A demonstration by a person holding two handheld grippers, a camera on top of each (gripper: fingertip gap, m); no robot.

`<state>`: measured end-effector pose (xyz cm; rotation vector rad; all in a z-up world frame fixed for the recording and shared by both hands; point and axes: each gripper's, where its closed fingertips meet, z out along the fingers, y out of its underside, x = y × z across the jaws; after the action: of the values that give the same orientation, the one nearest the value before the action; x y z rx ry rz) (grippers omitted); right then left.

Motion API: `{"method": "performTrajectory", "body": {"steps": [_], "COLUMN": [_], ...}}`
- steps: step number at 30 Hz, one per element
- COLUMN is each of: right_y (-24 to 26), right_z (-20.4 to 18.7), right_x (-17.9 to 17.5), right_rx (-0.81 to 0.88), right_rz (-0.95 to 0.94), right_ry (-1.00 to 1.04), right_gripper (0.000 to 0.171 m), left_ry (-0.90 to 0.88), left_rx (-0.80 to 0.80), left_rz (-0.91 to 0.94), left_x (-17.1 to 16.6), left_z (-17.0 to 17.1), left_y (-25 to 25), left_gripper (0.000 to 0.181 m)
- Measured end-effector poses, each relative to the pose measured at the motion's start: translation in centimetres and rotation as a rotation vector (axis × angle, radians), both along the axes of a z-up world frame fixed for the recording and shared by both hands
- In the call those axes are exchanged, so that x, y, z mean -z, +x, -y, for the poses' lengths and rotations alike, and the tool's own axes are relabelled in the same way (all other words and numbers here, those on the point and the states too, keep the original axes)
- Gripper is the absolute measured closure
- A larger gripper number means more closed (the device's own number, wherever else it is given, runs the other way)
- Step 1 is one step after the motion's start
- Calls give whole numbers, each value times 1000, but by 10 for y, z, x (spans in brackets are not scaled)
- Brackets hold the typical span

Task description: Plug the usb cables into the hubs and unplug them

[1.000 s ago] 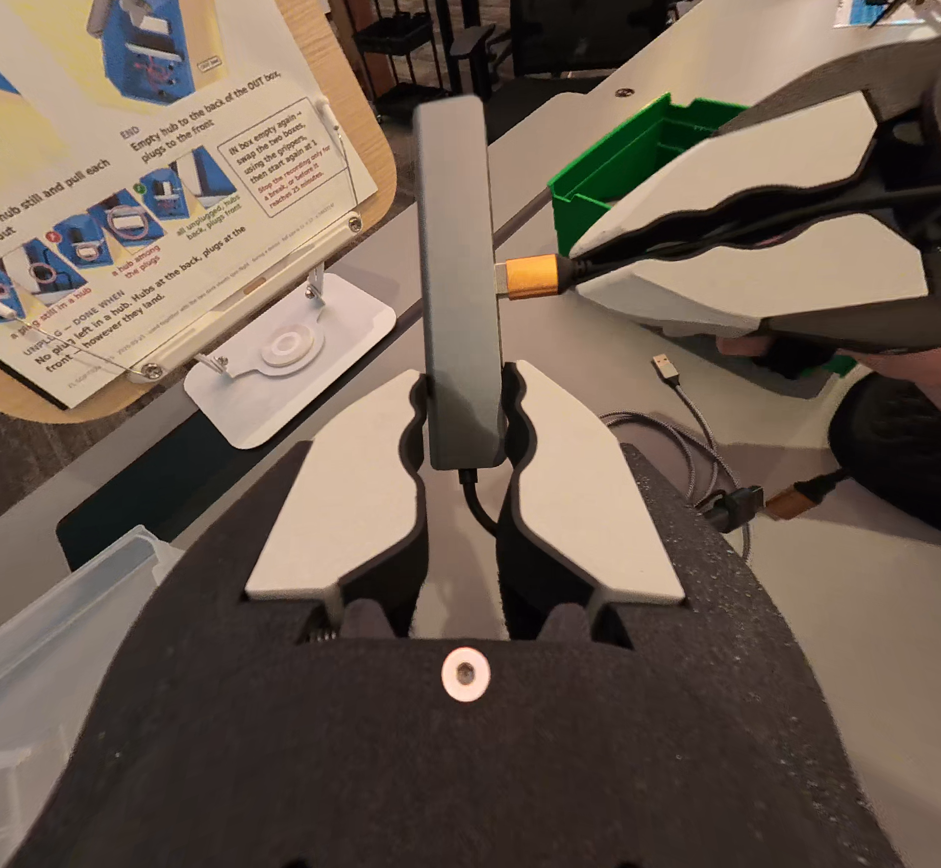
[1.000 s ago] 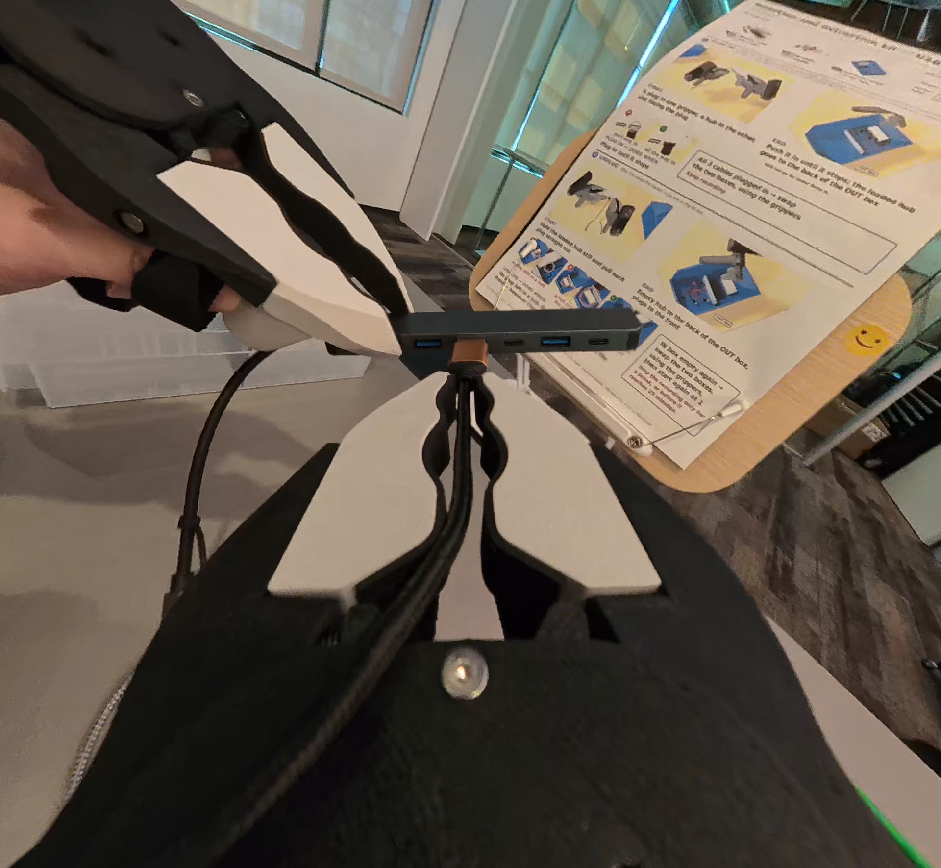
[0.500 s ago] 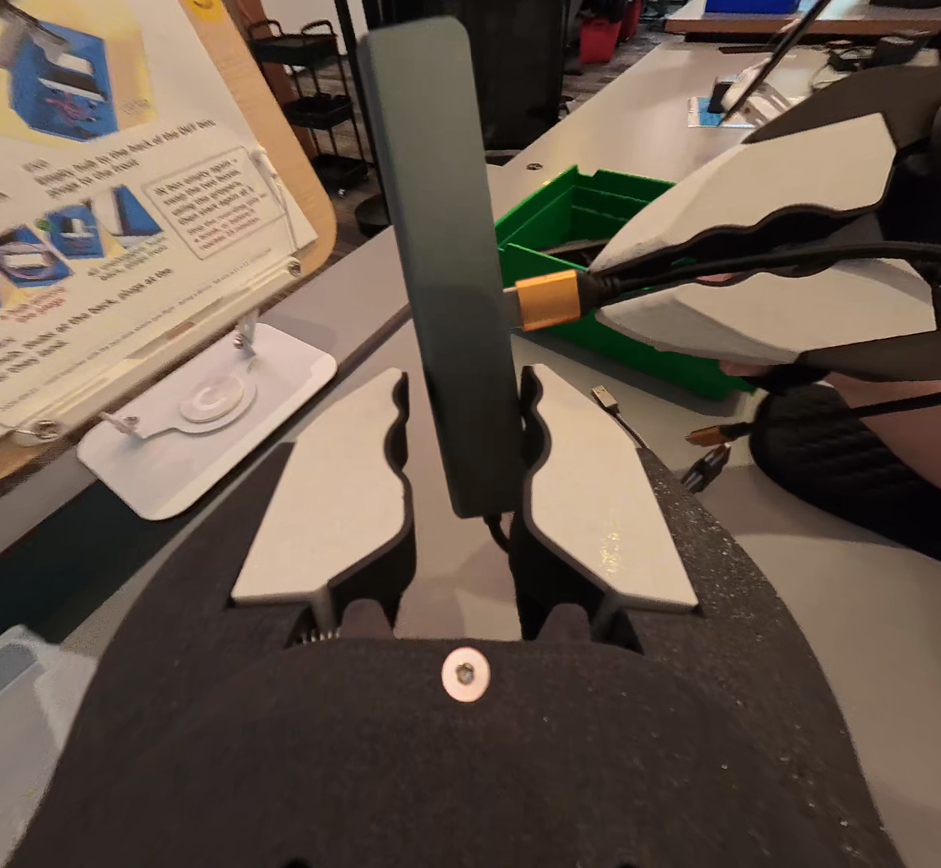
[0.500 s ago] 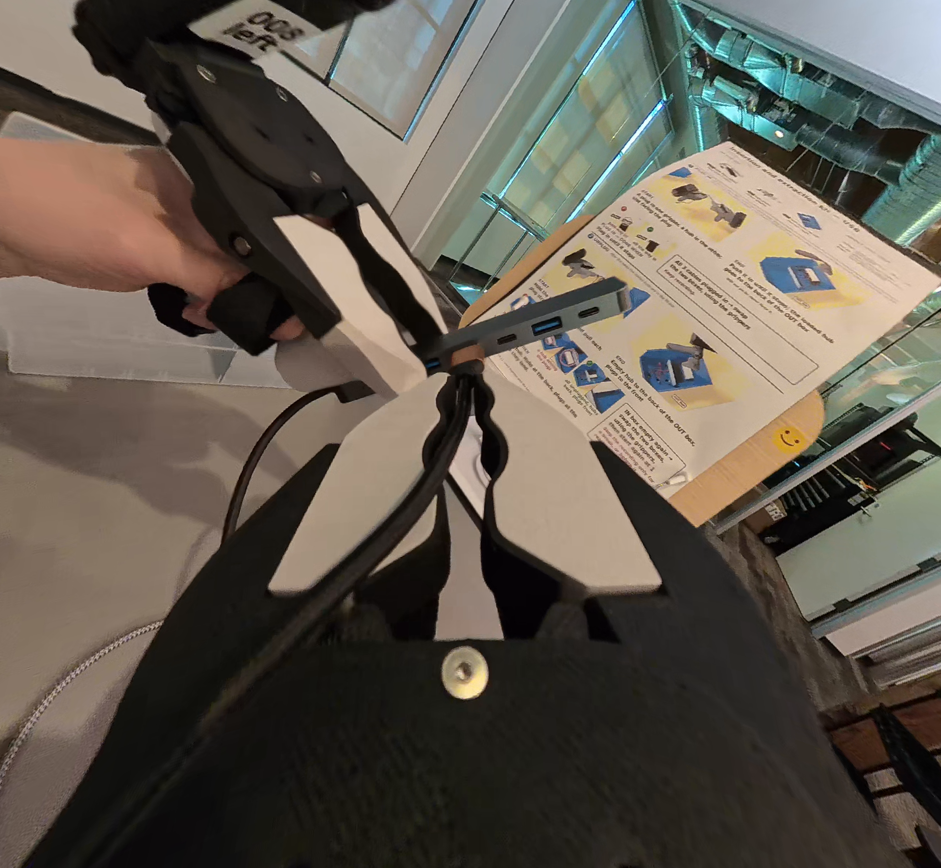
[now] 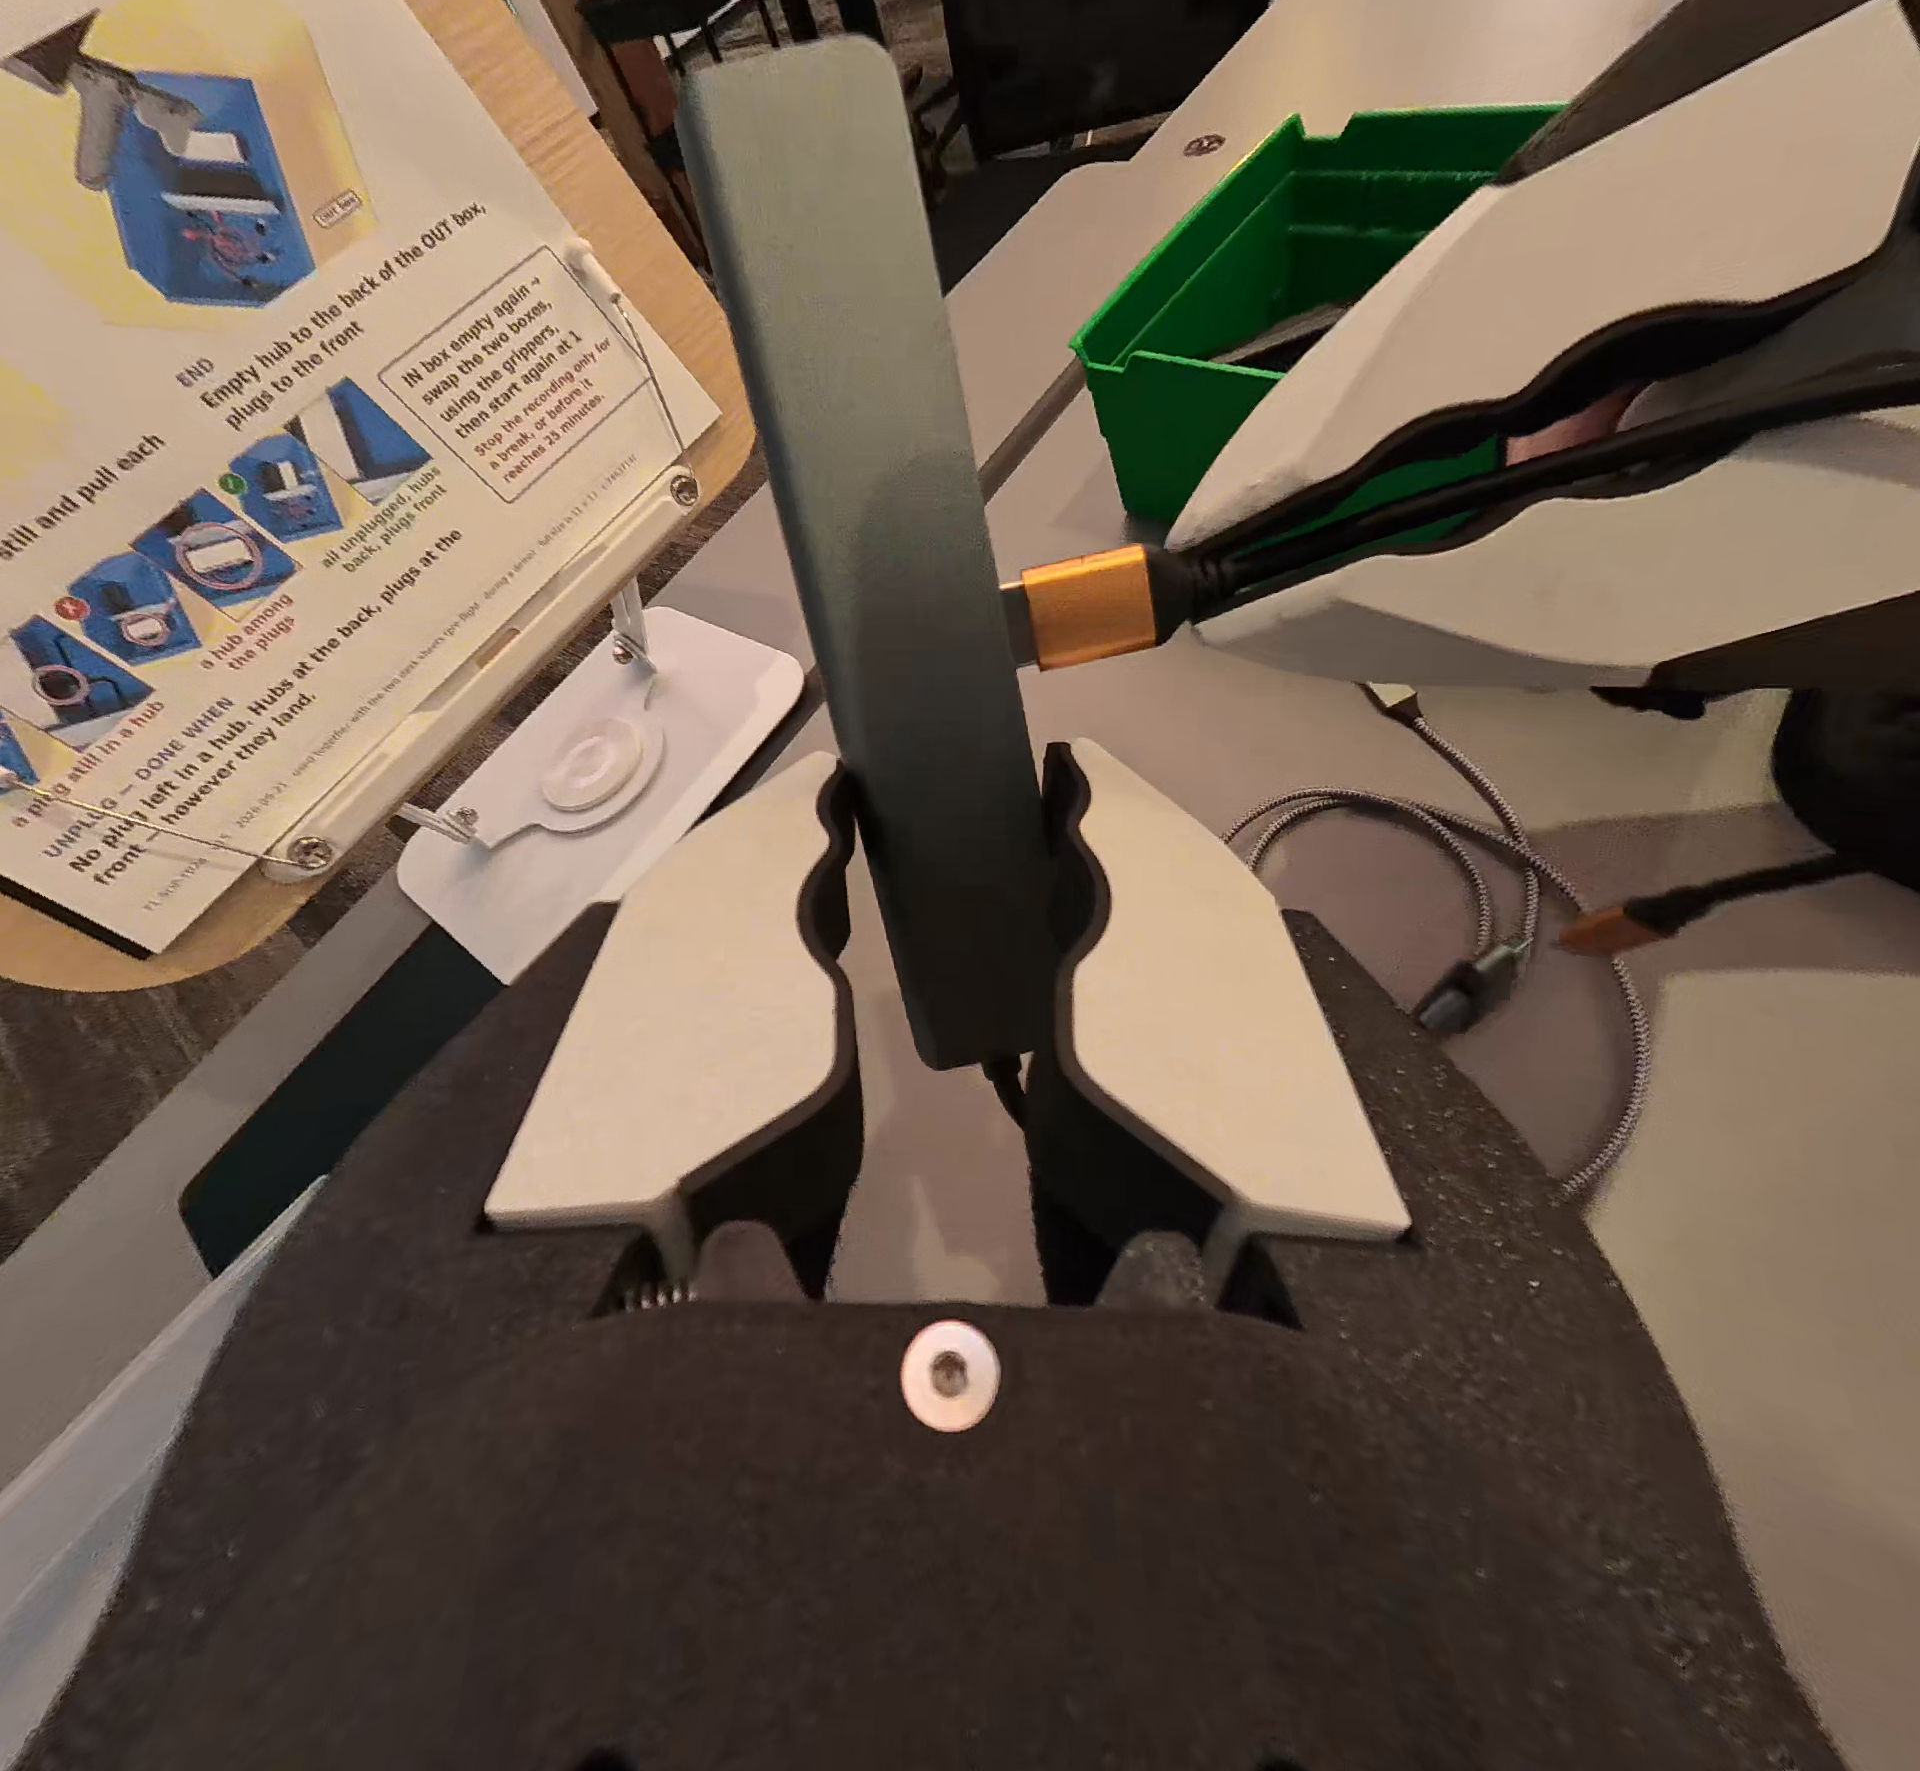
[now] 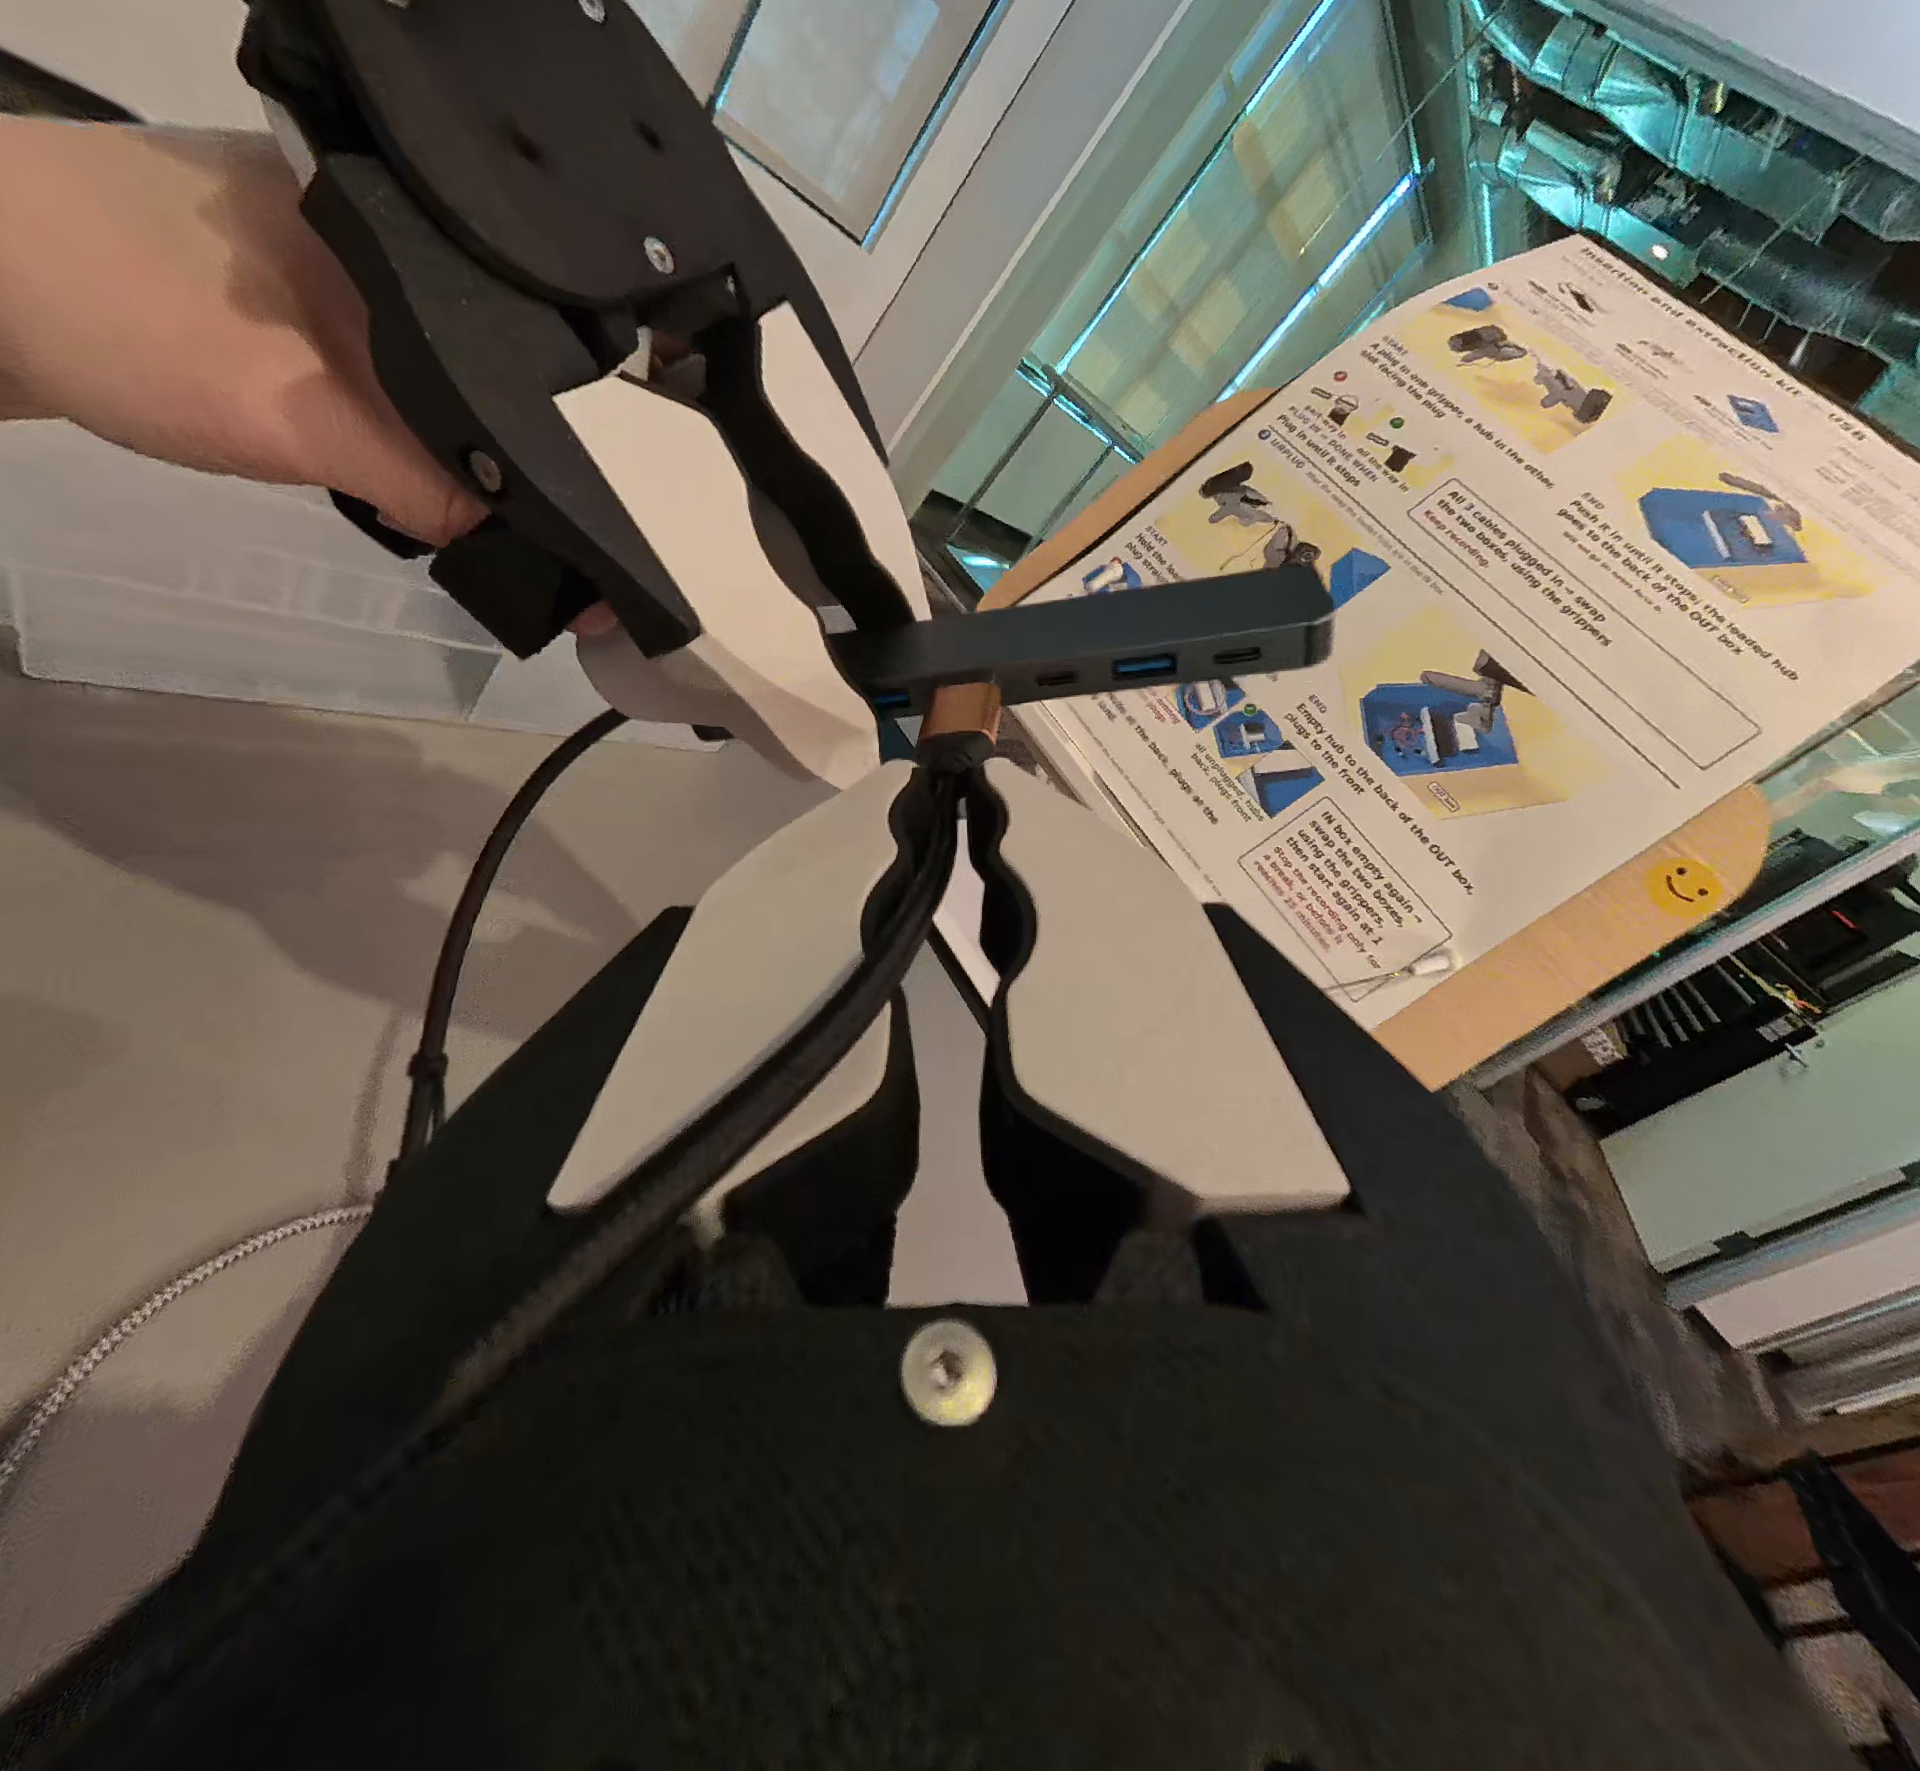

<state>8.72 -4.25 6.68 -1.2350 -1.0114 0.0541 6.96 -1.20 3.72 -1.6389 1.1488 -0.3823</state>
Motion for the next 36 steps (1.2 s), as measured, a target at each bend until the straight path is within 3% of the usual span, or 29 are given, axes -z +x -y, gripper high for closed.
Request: {"method": "performTrajectory", "body": {"steps": [9, 23, 36], "right_y": [-1, 1, -1], "right_z": [1, 2, 3], "right_x": [-1, -2, -11], "right_rx": [15, -6, 45], "right_rz": [26, 12, -37], "right_ry": [17, 55, 154], "right_gripper": [164, 164, 164], "left_ry": [-91, -119, 20], "left_rx": [11, 70, -9], "left_rz": [32, 202, 84], "left_x": [7, -29, -32], "left_z": [1, 16, 13], "left_y": [4, 0, -6], "left_gripper": [146, 148, 148]}}
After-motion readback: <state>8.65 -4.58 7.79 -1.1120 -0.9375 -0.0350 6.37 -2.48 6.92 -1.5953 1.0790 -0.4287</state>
